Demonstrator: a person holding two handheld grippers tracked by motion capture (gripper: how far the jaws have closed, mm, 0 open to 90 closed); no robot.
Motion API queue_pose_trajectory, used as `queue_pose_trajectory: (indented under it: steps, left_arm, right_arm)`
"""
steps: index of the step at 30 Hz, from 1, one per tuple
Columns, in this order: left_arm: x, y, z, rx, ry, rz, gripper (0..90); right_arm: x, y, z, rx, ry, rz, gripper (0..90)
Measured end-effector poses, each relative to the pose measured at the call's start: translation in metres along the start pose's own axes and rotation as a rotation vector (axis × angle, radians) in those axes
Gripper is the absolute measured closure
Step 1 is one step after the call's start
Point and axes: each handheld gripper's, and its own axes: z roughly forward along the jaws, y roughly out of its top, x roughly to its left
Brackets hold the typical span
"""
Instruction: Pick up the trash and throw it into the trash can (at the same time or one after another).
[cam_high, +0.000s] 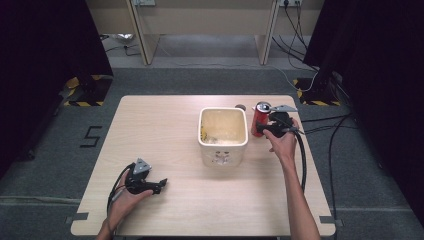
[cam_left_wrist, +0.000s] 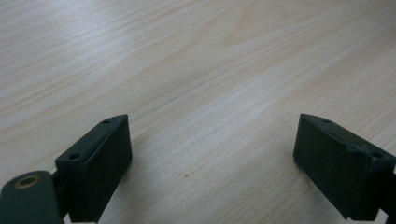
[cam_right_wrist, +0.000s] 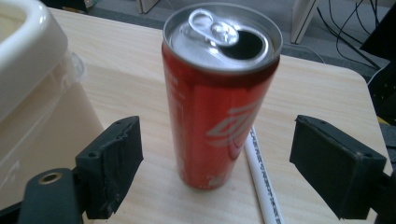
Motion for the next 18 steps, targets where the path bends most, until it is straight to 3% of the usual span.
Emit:
queue_pose_trajectory:
  steps: [4, 18]
  left_arm:
    - [0.000, 0.000, 0.000, 0.000, 0.000, 0.001, 10.7]
    - [0.000, 0.000, 0.000, 0.000, 0.000, 0.000, 10.7]
  right_arm:
    - [0.000, 0.007, 0.006, -0.007, 0.005, 0.023, 17.7]
    - [-0.005, 0.002, 0.032, 0.018, 0.022, 0.052, 24.4]
